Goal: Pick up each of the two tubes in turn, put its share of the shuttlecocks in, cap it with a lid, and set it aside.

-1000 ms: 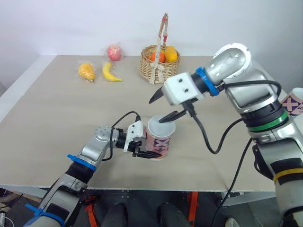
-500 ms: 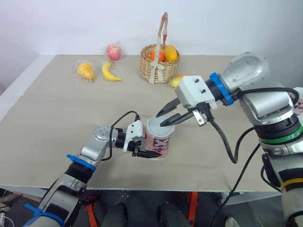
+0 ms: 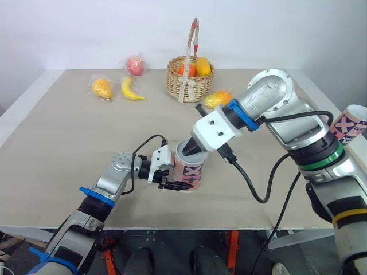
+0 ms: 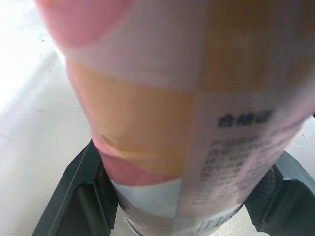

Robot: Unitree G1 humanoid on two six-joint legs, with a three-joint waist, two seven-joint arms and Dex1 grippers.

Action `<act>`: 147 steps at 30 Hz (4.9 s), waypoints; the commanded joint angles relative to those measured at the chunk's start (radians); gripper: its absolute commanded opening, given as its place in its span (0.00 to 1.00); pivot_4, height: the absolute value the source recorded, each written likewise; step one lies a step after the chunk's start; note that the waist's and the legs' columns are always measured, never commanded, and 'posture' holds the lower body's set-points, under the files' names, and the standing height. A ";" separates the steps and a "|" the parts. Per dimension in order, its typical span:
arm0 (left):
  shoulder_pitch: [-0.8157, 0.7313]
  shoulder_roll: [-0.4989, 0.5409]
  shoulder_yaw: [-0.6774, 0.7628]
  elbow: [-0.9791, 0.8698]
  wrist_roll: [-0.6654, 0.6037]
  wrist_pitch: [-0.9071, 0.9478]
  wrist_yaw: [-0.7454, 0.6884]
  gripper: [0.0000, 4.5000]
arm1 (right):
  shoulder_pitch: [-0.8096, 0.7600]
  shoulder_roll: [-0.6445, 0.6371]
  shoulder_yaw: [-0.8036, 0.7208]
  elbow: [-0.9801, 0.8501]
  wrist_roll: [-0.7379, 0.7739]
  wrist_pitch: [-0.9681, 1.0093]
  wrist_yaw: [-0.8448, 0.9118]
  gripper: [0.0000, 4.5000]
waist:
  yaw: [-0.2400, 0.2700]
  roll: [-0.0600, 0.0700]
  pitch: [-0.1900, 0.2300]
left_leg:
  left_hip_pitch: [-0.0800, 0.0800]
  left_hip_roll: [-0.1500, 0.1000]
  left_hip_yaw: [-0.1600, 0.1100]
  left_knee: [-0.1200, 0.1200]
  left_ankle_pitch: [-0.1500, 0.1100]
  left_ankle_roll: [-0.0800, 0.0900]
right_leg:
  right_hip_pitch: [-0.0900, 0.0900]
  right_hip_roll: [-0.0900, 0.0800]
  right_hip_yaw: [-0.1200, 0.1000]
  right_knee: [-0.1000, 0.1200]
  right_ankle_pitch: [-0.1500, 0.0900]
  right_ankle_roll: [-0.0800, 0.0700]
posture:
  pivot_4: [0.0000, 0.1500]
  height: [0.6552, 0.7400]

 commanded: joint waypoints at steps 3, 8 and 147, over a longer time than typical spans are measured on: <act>0.003 0.010 0.009 0.003 0.023 0.005 0.016 0.64 | 0.043 0.020 0.105 0.106 -0.092 -0.024 0.044 0.01 | -0.001 -0.003 -0.002 | 0.009 0.003 0.000 -0.001 0.000 -0.001 | 0.006 -0.001 0.000 -0.001 -0.001 -0.002 | 1.00 1.00; 0.012 0.006 0.009 -0.006 0.022 0.001 0.026 0.64 | -0.013 0.004 -0.093 0.084 0.182 0.150 0.044 0.01 | 0.000 -0.003 0.000 | 0.010 0.009 0.002 -0.002 -0.001 -0.002 | 0.006 -0.005 -0.001 -0.001 -0.002 -0.004 | 1.00 1.00; 0.354 0.120 0.485 -0.474 -0.298 0.440 0.476 1.00 | 0.939 0.137 -0.544 -0.170 0.324 0.355 -0.689 0.99 | 0.006 -0.006 0.013 | -0.012 0.012 0.017 0.001 0.001 -0.006 | -0.008 0.006 0.007 -0.014 0.015 0.009 | 1.00 1.00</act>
